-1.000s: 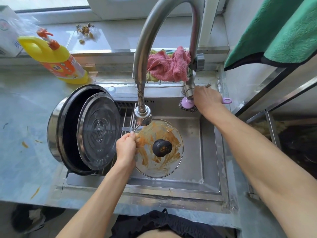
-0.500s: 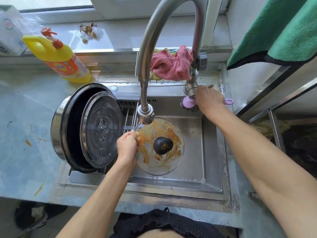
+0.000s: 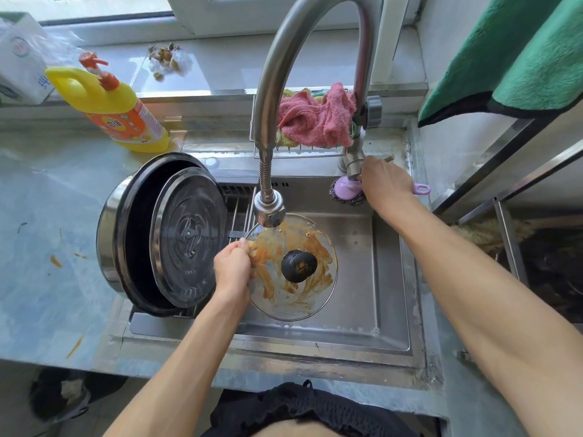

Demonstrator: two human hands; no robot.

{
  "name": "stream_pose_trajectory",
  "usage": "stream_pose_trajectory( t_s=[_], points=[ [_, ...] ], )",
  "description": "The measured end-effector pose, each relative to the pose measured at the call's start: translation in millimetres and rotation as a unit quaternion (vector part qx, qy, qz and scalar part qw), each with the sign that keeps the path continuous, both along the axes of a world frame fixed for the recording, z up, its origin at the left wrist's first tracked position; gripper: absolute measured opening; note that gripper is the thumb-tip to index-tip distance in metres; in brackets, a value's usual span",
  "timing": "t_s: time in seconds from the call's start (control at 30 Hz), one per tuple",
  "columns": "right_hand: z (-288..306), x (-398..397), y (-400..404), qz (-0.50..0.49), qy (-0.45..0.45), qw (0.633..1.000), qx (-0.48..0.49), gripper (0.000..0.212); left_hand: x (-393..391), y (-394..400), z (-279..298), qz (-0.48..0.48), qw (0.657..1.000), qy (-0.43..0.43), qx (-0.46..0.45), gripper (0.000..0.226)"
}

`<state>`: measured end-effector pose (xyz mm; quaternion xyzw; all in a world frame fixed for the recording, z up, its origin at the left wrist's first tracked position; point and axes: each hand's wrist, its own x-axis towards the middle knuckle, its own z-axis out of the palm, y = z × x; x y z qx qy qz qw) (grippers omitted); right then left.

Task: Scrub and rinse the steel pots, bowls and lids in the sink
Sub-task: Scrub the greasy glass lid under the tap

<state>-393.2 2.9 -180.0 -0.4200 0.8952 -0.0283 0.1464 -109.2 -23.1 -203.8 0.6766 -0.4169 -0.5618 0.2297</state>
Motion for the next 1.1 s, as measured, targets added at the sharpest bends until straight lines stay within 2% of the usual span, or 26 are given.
stream_pose_trajectory(
  t_s=[0.17, 0.33, 0.4, 0.6, 0.7, 0.83, 0.97, 1.1],
  points=[
    [-1.6, 21.5, 23.1, -0.012, -0.05, 0.996, -0.068, 0.044, 5.9, -2.9, -7.0, 0.01, 1.0, -0.011, 0.006, 0.029],
    [-10.1, 64.6, 71.8, 0.0, -0.202, 0.972, -0.12, 0.025, 8.7, -2.8, -12.5, 0.005, 1.0, -0.027, -0.001, 0.035],
    [-13.9, 79.5, 84.9, 0.009, -0.227, 0.965, -0.128, 0.024, 7.5, -1.3, -11.1, -0.005, 0.999, -0.033, -0.009, 0.039],
    [-13.6, 89.8, 112.2, -0.036, -0.236, 0.958, -0.157, 0.025, 4.7, 1.4, -6.9, -0.04, 0.998, -0.027, -0.029, 0.04],
    [-9.7, 100.4, 112.5, 0.023, -0.219, 0.968, -0.118, 0.025, 2.2, 4.3, -7.1, -0.04, 0.998, -0.019, -0.034, 0.038],
    [-10.3, 94.7, 109.2, 0.02, -0.131, 0.987, -0.088, 0.023, -0.5, 9.8, -1.4, -0.064, 0.995, -0.006, -0.081, 0.04],
    [3.6, 109.1, 103.5, 0.121, -0.133, 0.982, -0.05, 0.03, 0.9, 11.9, 1.3, -0.053, 0.993, -0.015, -0.1, 0.041],
    [4.0, 105.0, 92.0, 0.097, -0.118, 0.987, -0.049, 0.031, 1.1, 13.3, 2.4, -0.046, 0.993, -0.009, -0.105, 0.04]
  ],
)
